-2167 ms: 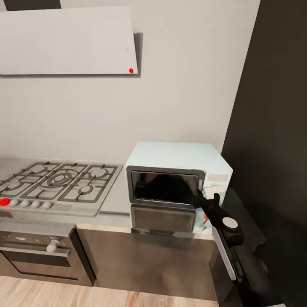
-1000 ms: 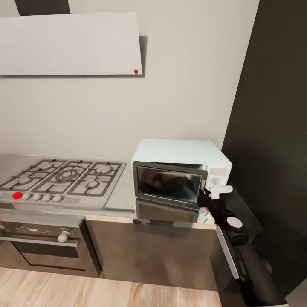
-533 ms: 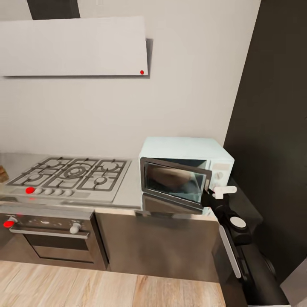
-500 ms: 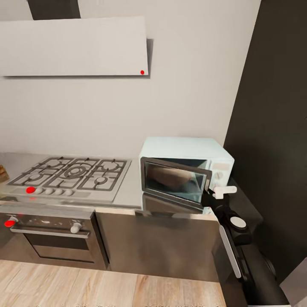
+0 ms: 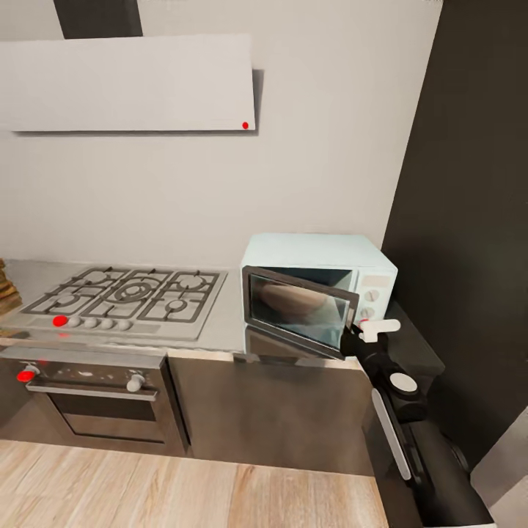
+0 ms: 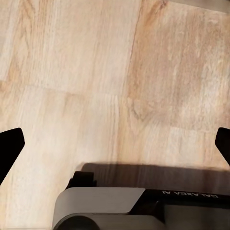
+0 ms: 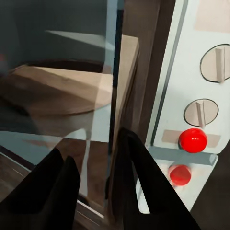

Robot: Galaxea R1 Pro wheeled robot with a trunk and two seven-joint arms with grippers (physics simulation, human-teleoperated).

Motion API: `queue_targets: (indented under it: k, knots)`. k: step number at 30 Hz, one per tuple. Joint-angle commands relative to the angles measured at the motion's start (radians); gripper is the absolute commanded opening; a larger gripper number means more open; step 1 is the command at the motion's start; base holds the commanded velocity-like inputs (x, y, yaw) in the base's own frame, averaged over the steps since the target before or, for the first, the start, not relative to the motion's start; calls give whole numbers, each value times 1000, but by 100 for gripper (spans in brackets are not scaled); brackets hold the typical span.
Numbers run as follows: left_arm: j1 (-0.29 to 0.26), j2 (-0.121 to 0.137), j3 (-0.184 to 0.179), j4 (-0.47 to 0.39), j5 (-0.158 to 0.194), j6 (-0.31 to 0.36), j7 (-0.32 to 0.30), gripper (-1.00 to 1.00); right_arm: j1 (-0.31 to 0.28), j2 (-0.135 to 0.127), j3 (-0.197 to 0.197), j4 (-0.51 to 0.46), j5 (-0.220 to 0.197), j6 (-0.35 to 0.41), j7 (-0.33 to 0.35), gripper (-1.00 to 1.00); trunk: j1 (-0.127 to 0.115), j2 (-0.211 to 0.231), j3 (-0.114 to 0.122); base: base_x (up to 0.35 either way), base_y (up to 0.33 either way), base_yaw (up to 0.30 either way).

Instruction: In the kitchen, take the popcorn bag from the countertop, put it into the microwave, and heat it until the popcorn is cooked so the cooked popcorn ends up inside the bag.

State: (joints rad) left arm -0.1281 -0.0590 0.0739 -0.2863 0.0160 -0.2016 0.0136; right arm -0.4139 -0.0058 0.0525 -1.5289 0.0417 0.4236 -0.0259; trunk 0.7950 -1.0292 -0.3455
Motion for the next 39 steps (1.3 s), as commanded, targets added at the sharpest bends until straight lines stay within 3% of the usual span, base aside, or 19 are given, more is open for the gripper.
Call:
queue_targets:
  k: [1,30,31,39]
  knots:
    - [-1,-1,6,1,1,-3,-1,100,0,0,20,-2,-13,5,3,-100,0,-1,-1,-10,0,0]
    - [-1,1,6,1,2,-4,-1,100,-1,1,21,-2,-11,5,3,-100,0,-1,-1,-72,9,0]
    - [-1,1,6,1,2,-4,-1,100,-1,1,21,-2,-11,6,3,100,0,-1,-1,0,0,0]
    - [-1,1,6,1,2,-4,-1,100,0,0,21,-2,-11,6,3,100,0,-1,-1,0,0,0]
